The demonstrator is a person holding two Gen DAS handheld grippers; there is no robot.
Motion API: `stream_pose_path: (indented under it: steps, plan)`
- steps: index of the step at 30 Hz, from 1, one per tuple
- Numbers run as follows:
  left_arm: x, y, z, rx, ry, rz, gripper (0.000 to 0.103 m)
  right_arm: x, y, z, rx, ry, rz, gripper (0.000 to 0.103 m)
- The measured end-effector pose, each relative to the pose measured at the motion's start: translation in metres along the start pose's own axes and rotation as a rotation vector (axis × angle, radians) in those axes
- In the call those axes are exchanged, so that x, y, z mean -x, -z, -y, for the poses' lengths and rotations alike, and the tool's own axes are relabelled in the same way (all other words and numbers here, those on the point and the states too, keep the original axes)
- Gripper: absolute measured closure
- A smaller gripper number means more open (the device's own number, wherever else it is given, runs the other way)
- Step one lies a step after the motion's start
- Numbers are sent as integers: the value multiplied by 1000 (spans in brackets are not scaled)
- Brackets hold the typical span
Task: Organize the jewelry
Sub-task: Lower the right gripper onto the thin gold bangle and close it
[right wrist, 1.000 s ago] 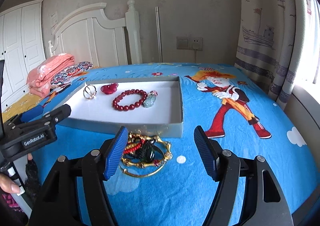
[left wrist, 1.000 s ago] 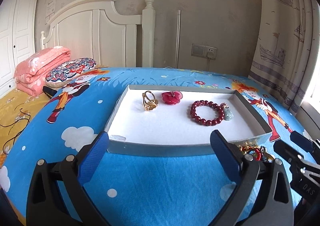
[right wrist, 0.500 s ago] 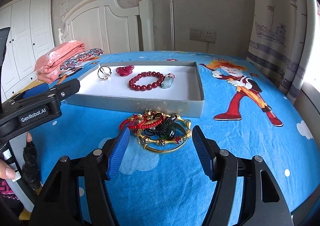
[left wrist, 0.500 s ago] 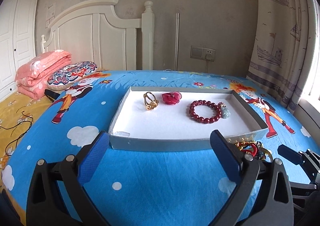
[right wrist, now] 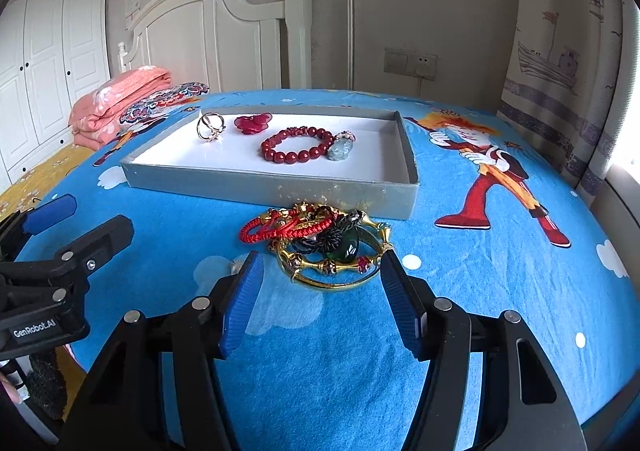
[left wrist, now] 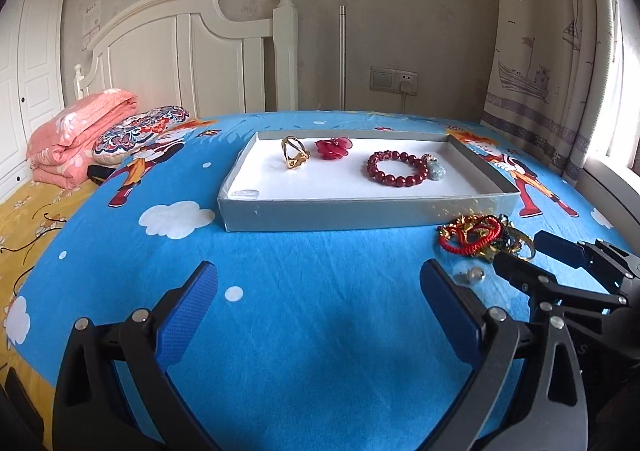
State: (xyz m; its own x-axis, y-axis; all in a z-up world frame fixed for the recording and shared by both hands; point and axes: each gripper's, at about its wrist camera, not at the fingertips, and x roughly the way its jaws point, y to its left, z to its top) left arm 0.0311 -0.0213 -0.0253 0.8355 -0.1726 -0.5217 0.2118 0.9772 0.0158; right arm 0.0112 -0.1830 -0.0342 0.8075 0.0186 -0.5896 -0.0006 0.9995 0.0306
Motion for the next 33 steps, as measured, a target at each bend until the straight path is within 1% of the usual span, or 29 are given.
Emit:
stream_pose_path:
  steps: [2,3,5,8,12,14,17,19,21,23,27,30,33]
  plan:
    - [5,2,1,-7,-53,18,5,-1,1,3,-15,-1,-6,45]
    - [8,1,0,-7,-59,30,5,-2,1,4,-21,-2,-9,45]
    - [9,1,-3,5,-50,29,5,-3,0,4,-28,-6,-15,45]
    - [4,1,-4,9,-21,3,5,-6,-3,3,-26,2,-27,45]
    - [5,4,-2,2,1,7,5,-13,-9,5,-41,3,-53,45]
    - [5,5,2,-18,-17,20,5,-15,-10,6,-47,0,-60,44]
    - [3,8,7,-52,15,18,5,-17,-9,3,-28,10,-68,45]
    - [-1,10,10,-55,39,-8,5,-16,-8,2,-20,10,-61,45]
    - [-3,11,10,-56,45,-23,5,-14,-7,2,-21,6,-52,46]
    - [-3,11,8,-54,25,-20,5,-12,-7,2,-22,8,-39,46]
    - [-5,10,6,-37,40,-33,5,-2,-7,1,-8,12,-4,46]
    - [-4,11,12,-58,43,-31,5,7,-9,1,5,9,18,46]
    - [-2,11,17,-75,40,-22,5,16,-8,4,-1,-9,18,46]
